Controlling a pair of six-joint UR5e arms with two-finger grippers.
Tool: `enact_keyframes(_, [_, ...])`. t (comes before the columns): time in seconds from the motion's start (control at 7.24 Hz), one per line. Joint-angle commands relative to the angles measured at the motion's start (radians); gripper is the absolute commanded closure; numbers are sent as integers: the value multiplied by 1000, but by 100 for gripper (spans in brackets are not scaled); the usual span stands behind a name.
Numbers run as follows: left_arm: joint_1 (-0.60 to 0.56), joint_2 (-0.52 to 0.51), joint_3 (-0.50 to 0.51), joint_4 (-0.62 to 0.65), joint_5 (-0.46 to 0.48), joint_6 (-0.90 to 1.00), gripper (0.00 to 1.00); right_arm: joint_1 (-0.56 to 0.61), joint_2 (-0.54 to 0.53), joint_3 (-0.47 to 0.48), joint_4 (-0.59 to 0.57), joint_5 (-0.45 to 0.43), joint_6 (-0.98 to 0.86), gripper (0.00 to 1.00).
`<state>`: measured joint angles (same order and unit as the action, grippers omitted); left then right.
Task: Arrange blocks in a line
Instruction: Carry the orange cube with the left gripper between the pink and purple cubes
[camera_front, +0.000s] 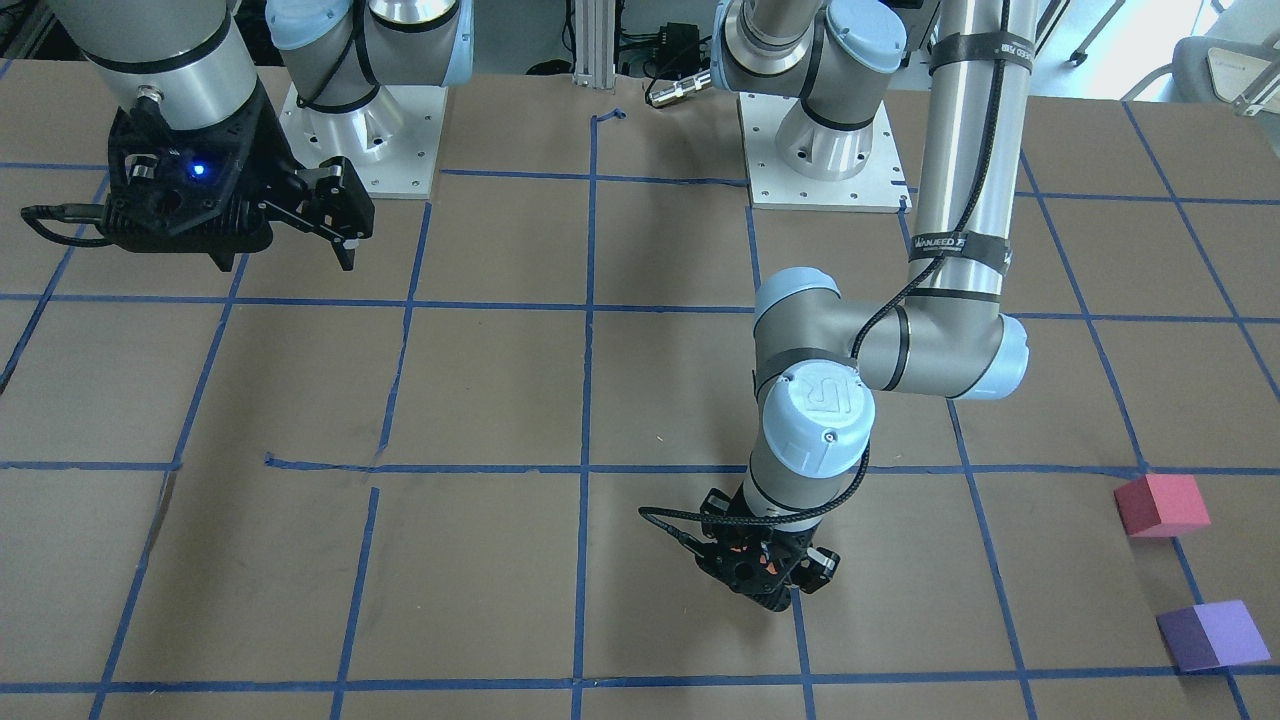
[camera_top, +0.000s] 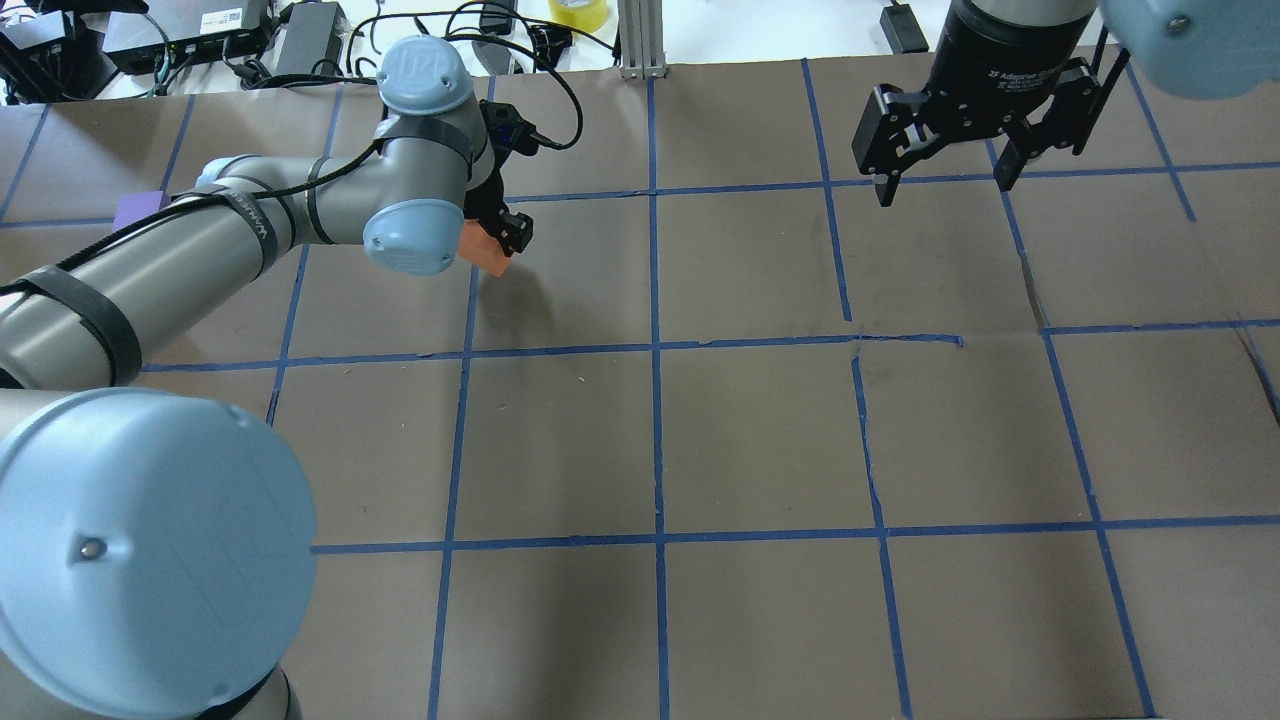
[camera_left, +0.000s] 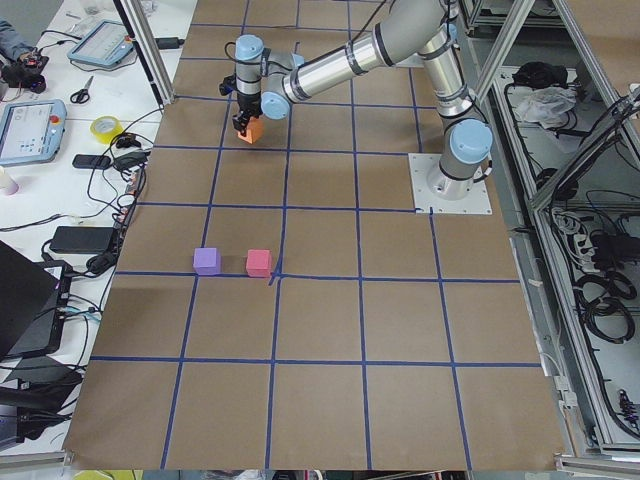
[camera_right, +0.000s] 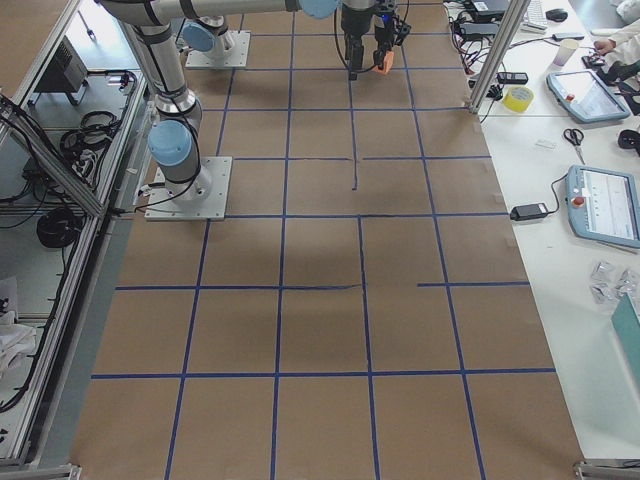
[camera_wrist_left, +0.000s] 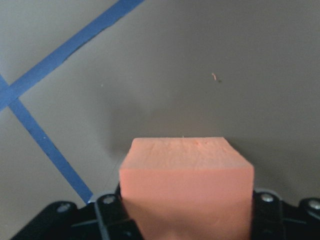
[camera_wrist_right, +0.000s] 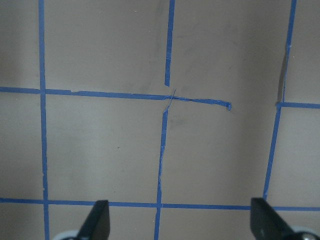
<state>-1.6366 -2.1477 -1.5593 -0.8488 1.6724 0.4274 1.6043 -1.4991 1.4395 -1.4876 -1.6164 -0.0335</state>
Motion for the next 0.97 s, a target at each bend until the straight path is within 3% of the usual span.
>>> enact_keyframes(0.0, [110,60,-1,-3,44,-48,93,0,-3,-1,0,0,0,0])
enact_keyframes(0.28, [246,119,11,-59,50,-29,92,0,-12,-1,1,0,-2,0])
enact_keyframes(0.69, [514,122,36,-59,46,243,92,2,-33,-2,0,19,12,0])
enact_keyframes(0.83, [576,106,42,-53,-64,295,93,2,-33,-2,0,19,12,0])
